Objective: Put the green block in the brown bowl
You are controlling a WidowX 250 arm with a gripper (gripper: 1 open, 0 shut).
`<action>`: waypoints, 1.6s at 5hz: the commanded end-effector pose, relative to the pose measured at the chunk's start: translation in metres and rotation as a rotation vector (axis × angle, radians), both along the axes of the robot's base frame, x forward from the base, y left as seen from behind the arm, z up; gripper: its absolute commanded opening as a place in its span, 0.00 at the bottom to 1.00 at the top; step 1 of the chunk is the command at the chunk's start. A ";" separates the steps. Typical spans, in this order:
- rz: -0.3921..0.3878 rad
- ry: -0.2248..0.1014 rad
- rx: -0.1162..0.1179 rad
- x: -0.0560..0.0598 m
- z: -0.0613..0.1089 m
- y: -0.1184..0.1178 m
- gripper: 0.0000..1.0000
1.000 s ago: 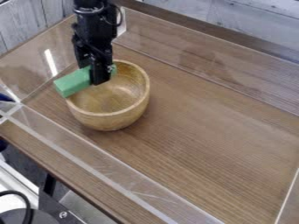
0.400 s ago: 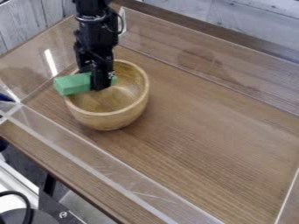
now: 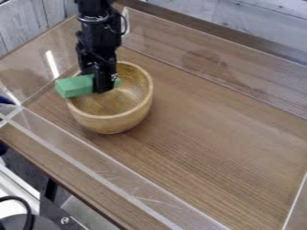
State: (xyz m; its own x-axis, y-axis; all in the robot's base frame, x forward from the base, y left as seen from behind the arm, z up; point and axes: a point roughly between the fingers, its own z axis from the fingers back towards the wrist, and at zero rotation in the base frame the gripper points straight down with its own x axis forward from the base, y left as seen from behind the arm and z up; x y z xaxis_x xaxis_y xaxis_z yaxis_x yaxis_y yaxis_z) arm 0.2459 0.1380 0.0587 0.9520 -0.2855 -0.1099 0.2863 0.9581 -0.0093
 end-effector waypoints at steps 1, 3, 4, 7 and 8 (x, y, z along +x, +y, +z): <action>-0.001 -0.025 0.014 0.004 0.005 0.002 0.00; -0.005 -0.019 0.013 0.006 0.002 -0.001 0.00; -0.007 -0.017 0.012 0.007 0.001 -0.002 0.00; -0.009 -0.015 0.006 0.009 0.000 -0.007 0.00; -0.008 -0.017 0.002 0.010 0.000 -0.008 0.00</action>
